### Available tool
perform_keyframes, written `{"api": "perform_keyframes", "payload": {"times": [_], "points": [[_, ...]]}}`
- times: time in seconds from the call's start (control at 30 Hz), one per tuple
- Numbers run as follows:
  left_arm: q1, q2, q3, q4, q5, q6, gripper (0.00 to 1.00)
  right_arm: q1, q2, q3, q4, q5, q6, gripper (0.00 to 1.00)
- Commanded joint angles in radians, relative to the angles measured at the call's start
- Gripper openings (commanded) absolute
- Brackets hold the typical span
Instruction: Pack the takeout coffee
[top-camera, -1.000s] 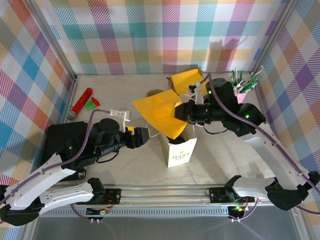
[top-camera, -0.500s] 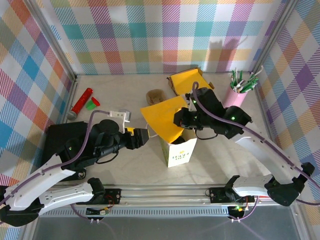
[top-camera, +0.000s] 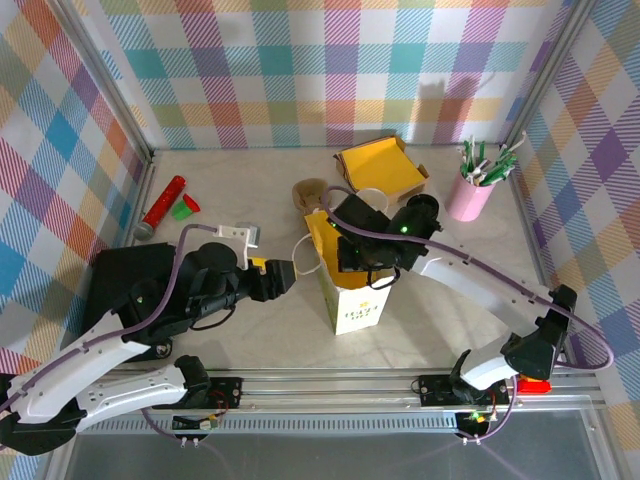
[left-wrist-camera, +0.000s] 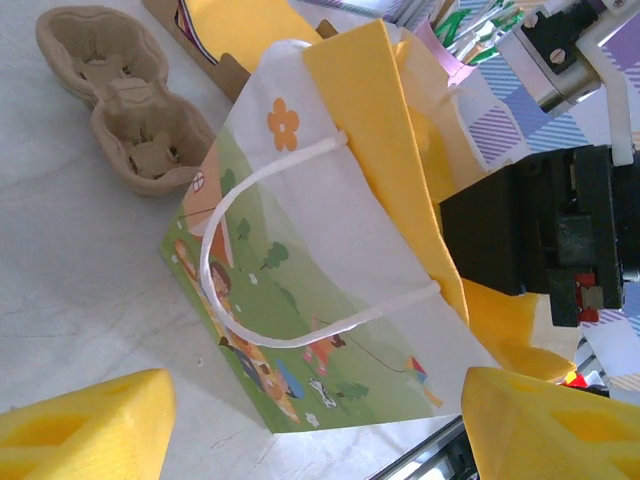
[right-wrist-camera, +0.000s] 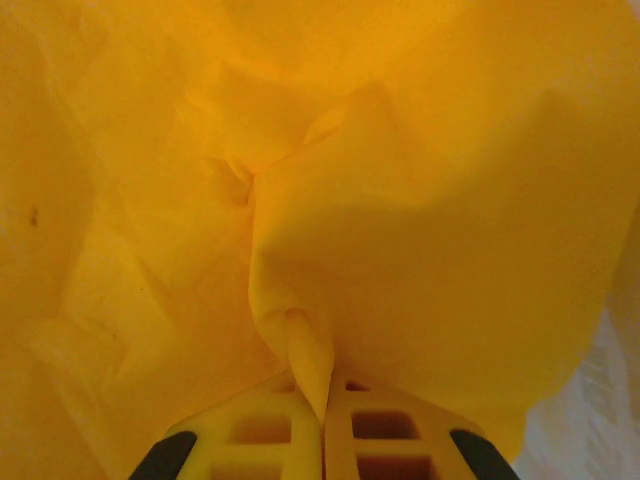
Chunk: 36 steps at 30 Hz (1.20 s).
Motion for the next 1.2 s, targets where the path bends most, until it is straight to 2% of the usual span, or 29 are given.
{"api": "perform_keyframes", "payload": {"times": [0.0, 0.13, 0.33, 0.57, 0.67, 0.93, 1.17], "points": [[0.006, -0.018, -0.003, -0.004, -0.022, 0.001, 0.76, 0.018, 0.011, 0.043, -0.096, 0.114, -0.015, 0.07], [0.006, -0.022, -0.008, -0.006, -0.025, 0.004, 0.76, 0.027, 0.035, 0.056, -0.125, 0.138, -0.018, 0.08], [0.006, -0.026, -0.022, -0.007, -0.028, 0.001, 0.76, 0.036, 0.067, 0.088, -0.170, 0.161, -0.020, 0.16], [0.006, -0.031, -0.020, -0.010, -0.030, 0.000, 0.76, 0.045, 0.047, 0.167, -0.170, 0.134, -0.043, 0.37], [0.006, -0.035, -0.019, -0.014, -0.032, 0.000, 0.76, 0.046, 0.028, 0.194, -0.144, 0.097, -0.060, 0.41], [0.006, -0.049, -0.010, -0.026, -0.045, 0.007, 0.76, 0.047, -0.020, 0.175, 0.091, -0.060, -0.099, 0.44], [0.006, -0.072, -0.003, -0.042, -0.057, 0.009, 0.76, 0.048, 0.031, 0.218, 0.115, -0.057, -0.119, 0.45]]}}
